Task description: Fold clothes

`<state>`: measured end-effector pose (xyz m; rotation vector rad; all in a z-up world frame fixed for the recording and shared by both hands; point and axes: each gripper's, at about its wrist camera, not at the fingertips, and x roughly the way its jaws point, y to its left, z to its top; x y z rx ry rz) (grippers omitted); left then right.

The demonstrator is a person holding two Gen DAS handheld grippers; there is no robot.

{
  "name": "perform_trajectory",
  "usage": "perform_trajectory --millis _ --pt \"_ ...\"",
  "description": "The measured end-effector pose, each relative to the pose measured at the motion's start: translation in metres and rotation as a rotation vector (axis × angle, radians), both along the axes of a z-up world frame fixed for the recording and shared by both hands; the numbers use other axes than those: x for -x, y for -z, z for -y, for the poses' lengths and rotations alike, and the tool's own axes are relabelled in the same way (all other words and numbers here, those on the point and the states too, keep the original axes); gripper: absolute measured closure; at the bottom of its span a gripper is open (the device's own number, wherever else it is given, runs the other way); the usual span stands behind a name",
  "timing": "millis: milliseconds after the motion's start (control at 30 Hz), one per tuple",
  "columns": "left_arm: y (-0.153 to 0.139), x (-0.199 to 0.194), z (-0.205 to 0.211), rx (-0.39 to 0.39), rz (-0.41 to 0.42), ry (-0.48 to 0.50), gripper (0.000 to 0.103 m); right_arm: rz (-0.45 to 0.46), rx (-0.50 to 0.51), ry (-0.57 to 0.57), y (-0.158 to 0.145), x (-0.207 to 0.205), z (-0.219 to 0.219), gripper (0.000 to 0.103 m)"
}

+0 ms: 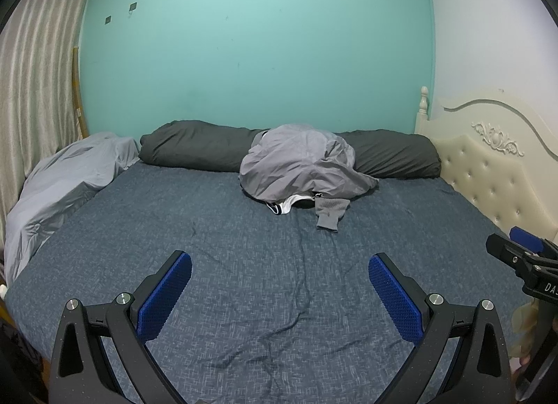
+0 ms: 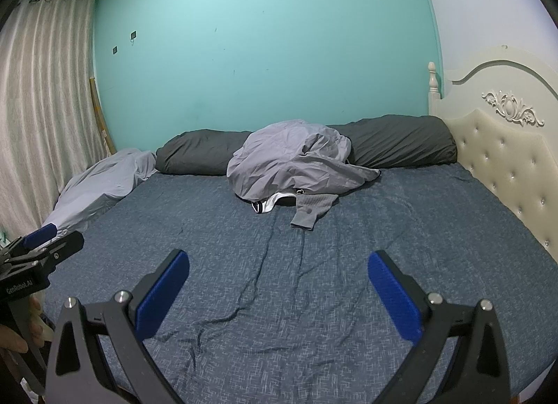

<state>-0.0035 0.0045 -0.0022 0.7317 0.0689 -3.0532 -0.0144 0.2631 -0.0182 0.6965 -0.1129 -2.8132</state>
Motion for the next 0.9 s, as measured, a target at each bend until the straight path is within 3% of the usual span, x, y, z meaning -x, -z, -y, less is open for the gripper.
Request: perform_trajectory --millis 900 --pt "0.0021 0.0060 0.0018 -0.002 0.016 0.002 0.000 0.013 -0.004 0.006 0.0008 0.0050 -0.0001 0.000"
